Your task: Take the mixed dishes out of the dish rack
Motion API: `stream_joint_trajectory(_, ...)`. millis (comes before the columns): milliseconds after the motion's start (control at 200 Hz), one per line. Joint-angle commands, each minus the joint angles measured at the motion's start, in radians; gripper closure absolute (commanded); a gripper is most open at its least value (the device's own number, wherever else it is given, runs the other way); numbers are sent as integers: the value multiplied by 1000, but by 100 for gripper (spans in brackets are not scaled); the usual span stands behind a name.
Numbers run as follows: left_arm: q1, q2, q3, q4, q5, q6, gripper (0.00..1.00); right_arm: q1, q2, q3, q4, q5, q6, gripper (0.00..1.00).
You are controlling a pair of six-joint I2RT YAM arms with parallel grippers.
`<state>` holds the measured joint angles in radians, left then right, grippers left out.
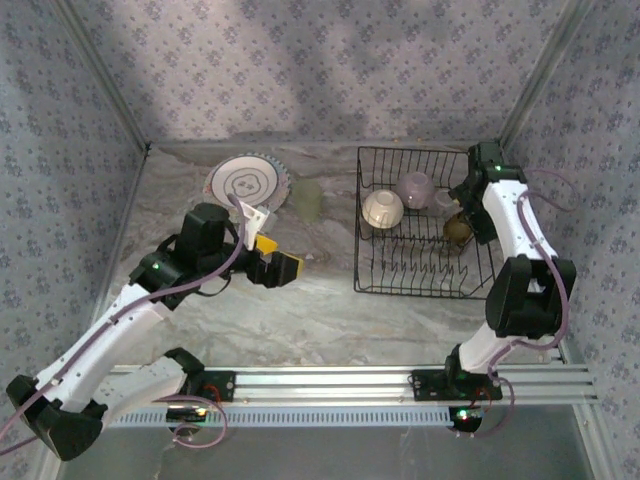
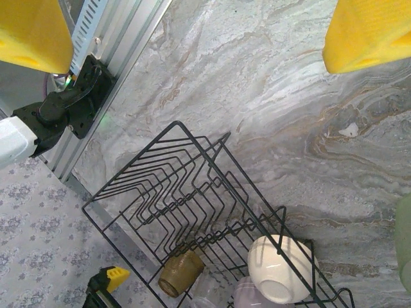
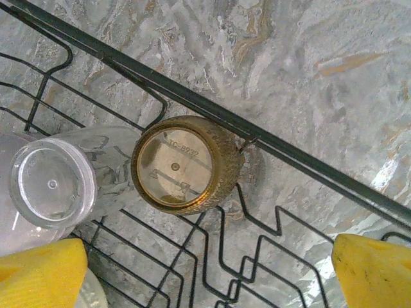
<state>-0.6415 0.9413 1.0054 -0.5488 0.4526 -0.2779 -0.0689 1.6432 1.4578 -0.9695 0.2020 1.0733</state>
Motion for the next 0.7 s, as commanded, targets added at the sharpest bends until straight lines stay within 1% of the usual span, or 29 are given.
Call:
stream_joint_trajectory(0,3,-23,-5,12,-3,20,1,10,35,43,-84,16,115,0)
stream_joint_trajectory(385,5,-39,-7,13,-5,19,1,18,113,83,-117,-35,275,0)
stream_joint_trajectory(520,4,-54,-10,17,-4,17,1,17,139,94,-106,-38,296,0)
stream_joint_trajectory(695,5,-79,-17,42,36,11,1,11,177,112,-103,-57,327,0)
